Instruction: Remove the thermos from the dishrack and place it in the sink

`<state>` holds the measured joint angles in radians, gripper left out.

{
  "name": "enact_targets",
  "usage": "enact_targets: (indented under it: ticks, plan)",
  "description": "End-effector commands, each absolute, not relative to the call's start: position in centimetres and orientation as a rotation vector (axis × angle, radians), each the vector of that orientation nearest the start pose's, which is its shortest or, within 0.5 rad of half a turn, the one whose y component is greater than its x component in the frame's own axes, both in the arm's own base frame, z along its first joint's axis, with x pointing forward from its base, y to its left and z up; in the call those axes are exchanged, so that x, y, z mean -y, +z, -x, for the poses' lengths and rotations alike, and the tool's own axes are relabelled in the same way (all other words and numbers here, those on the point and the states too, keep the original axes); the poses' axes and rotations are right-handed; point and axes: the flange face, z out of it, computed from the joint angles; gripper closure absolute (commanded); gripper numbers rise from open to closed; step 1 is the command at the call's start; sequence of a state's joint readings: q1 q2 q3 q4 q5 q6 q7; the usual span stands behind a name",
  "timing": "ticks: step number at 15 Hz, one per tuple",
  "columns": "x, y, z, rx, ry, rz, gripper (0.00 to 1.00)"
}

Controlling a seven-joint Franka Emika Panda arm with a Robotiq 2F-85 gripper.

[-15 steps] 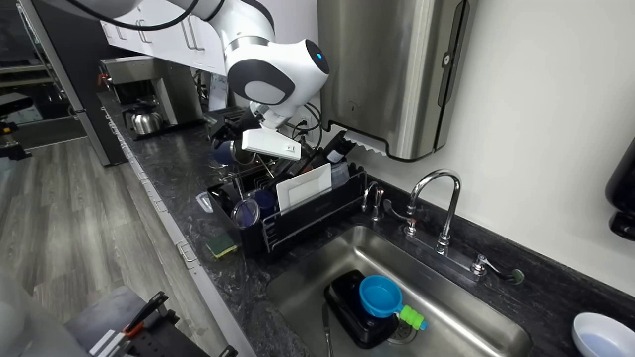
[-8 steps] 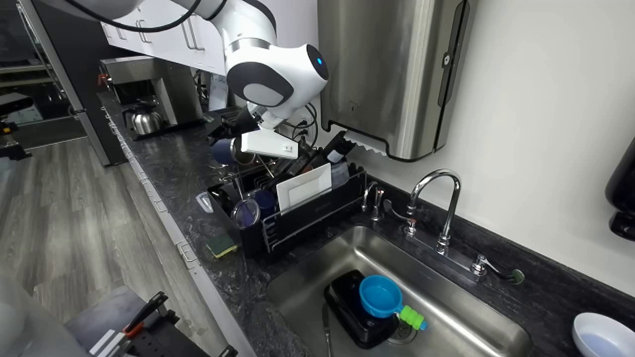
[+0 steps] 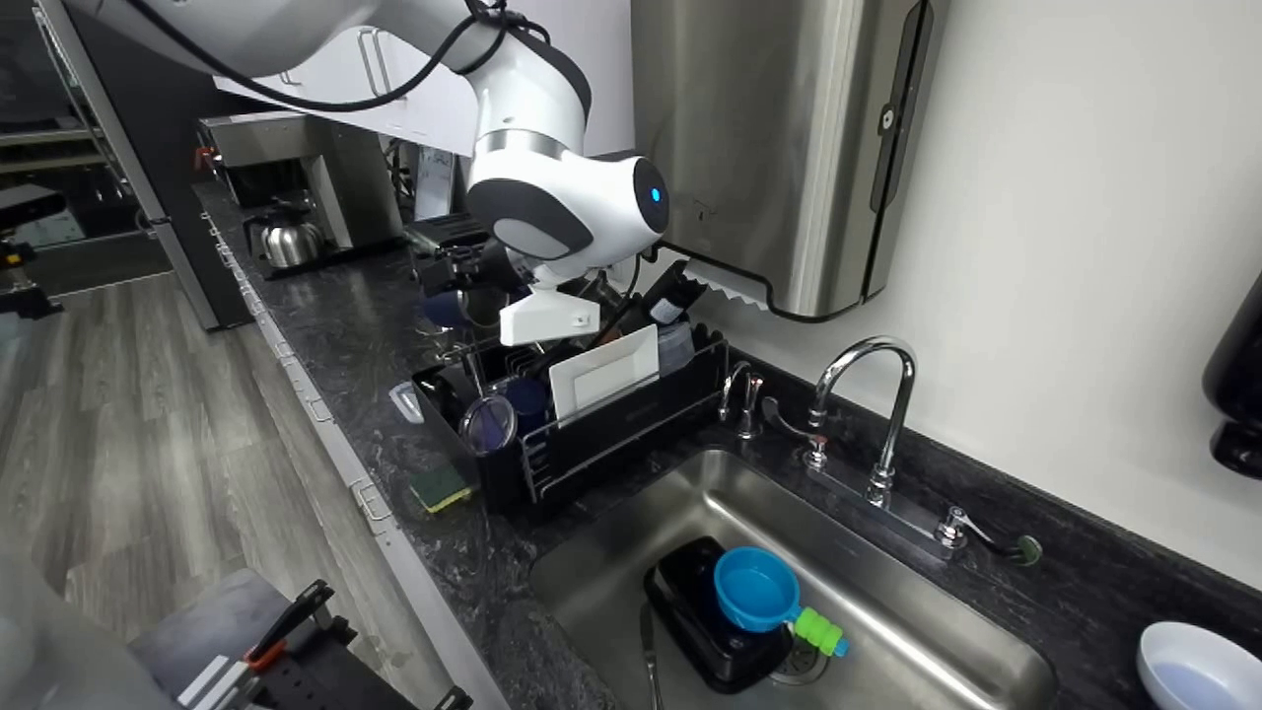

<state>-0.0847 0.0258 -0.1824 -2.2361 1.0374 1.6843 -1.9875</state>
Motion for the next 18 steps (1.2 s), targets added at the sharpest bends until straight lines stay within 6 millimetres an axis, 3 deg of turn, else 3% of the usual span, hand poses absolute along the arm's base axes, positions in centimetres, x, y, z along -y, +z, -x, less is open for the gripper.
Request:
enact_targets:
  ticks: [1,11,18]
  plan:
    - [5.0,35.9,-48.5,1.283,-0.825,1.658,0.0]
    - [4.6,34.0,-48.0,1.367,-0.86,1.621,0.0]
    - [3.8,33.0,-48.7,1.361,-0.939,1.618,0.0]
